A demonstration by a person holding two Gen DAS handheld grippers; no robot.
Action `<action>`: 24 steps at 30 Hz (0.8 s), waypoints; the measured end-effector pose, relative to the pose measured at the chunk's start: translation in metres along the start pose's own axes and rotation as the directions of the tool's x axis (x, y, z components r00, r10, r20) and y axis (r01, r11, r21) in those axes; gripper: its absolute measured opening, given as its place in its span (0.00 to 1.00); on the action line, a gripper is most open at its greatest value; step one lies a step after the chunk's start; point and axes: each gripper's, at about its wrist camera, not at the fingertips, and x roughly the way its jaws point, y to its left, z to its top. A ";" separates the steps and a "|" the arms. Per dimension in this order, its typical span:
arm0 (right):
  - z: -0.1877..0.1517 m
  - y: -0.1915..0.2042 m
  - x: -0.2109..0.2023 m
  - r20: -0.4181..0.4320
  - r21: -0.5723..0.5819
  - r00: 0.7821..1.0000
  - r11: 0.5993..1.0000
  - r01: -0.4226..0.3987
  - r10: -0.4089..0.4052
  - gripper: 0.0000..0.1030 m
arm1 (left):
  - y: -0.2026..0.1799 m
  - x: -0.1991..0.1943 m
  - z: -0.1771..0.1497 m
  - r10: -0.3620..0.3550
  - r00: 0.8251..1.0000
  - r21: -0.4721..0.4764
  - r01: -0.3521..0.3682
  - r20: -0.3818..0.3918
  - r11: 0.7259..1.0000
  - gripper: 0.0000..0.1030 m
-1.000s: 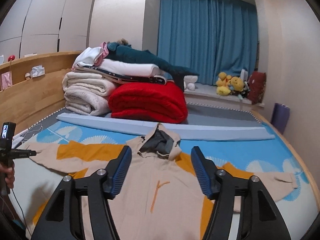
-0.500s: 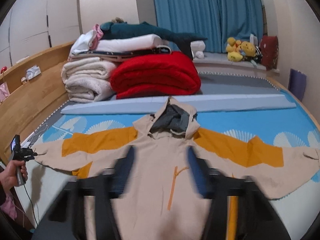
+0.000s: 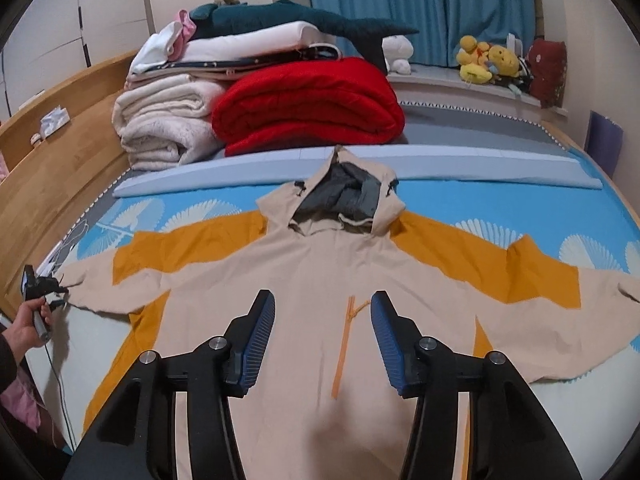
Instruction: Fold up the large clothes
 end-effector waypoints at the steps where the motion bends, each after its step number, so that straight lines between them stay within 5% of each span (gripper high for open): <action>1: -0.001 -0.002 0.002 -0.013 0.006 1.000 1.000 -0.003 0.003 0.50 | -0.003 -0.003 -0.001 0.009 1.000 -0.002 -0.009 0.008 1.000 0.04; 4: -0.004 -0.006 0.007 -0.054 0.004 0.998 0.999 0.032 -0.032 0.50 | -0.032 -0.029 -0.002 0.012 0.995 0.061 -0.018 0.095 0.998 0.00; 8: -0.012 -0.019 0.016 -0.137 0.038 0.988 0.996 0.077 -0.071 0.45 | -0.110 -0.082 -0.019 -0.114 0.977 0.227 0.072 0.181 0.971 0.00; 10: -0.017 -0.030 0.022 -0.191 0.079 0.980 0.994 0.076 -0.060 0.11 | -0.162 -0.111 -0.044 -0.210 0.961 0.349 0.136 0.182 0.927 0.00; 11: -0.018 -0.034 0.022 -0.202 0.101 0.978 0.992 0.071 -0.049 0.09 | -0.182 -0.123 -0.057 -0.251 0.953 0.398 0.166 0.170 0.902 0.00; 14: -0.022 -0.044 0.020 -0.214 0.143 0.976 0.988 0.065 -0.033 0.07 | -0.248 -0.161 -0.119 -0.388 0.918 0.555 0.280 0.083 0.783 0.00; 18: -0.024 -0.051 0.017 -0.229 0.159 0.973 0.984 0.079 -0.041 0.09 | -0.319 -0.194 -0.223 -0.504 0.856 0.686 0.435 -0.115 0.583 0.00; 22: -0.026 -0.059 0.010 -0.229 0.196 0.973 0.978 0.066 -0.020 0.10 | -0.363 -0.197 -0.337 -0.494 0.792 0.714 0.574 -0.359 0.401 0.00; 24: -0.027 -0.061 0.007 -0.223 0.198 0.975 0.978 0.069 -0.024 0.13 | -0.371 -0.185 -0.388 -0.434 0.779 0.717 0.608 -0.453 0.343 0.01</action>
